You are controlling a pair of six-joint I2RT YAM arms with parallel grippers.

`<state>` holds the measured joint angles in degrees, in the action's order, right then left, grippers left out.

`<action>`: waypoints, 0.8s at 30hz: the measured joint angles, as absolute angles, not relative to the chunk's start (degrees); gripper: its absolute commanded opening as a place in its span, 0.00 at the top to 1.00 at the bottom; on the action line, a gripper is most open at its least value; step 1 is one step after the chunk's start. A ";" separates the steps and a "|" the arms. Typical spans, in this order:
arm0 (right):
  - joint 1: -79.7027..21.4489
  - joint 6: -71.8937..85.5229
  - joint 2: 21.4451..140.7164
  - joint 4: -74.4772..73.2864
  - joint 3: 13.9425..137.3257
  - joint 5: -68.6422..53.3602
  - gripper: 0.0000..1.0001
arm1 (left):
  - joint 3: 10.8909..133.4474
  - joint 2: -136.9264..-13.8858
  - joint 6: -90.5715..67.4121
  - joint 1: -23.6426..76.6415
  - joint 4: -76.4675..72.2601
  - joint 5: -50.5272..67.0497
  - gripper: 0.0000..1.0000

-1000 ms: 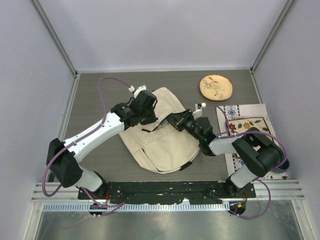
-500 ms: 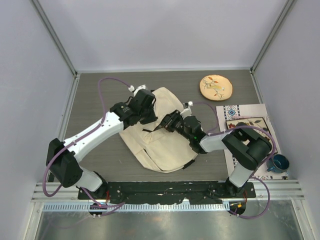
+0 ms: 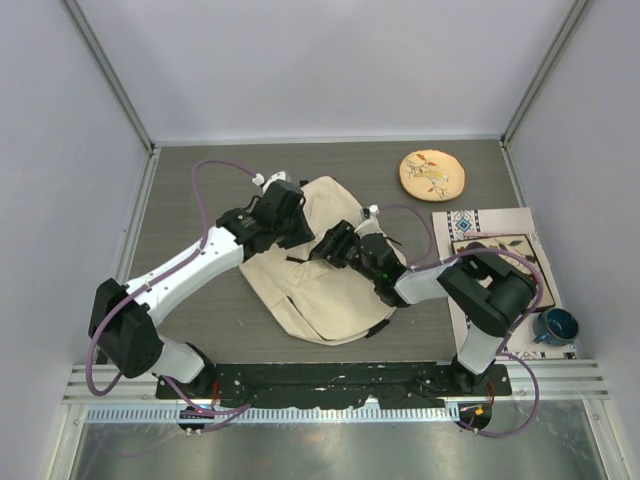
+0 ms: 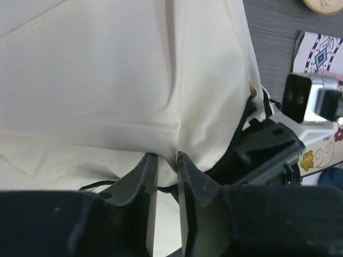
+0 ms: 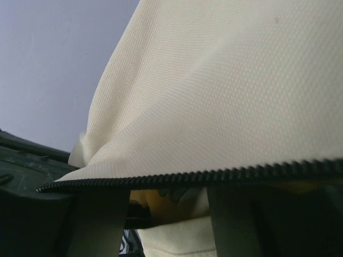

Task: Pack the student bag
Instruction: Place the personal item in the student bag.

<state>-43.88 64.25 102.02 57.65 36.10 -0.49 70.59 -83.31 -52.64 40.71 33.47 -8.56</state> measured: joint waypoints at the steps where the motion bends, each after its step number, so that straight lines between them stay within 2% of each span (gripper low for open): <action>1: -43.90 63.64 100.16 55.92 35.53 0.05 0.34 | 70.02 -82.89 -52.69 40.62 33.12 -8.49 0.63; 3: -44.07 62.02 95.83 50.78 34.11 1.08 0.30 | 68.86 -81.65 -52.93 40.42 32.97 -8.47 0.53; 8: -44.47 57.65 87.00 37.12 33.41 4.49 0.26 | 67.68 -78.91 -53.32 40.36 33.15 -8.45 0.37; 18: -44.14 54.35 78.89 27.55 30.74 7.90 0.29 | 67.51 -74.13 -53.30 40.36 34.61 -10.55 0.25; 24: -44.14 53.95 69.93 22.15 26.00 8.40 0.30 | 61.19 -66.32 -54.04 40.36 35.46 -12.95 0.20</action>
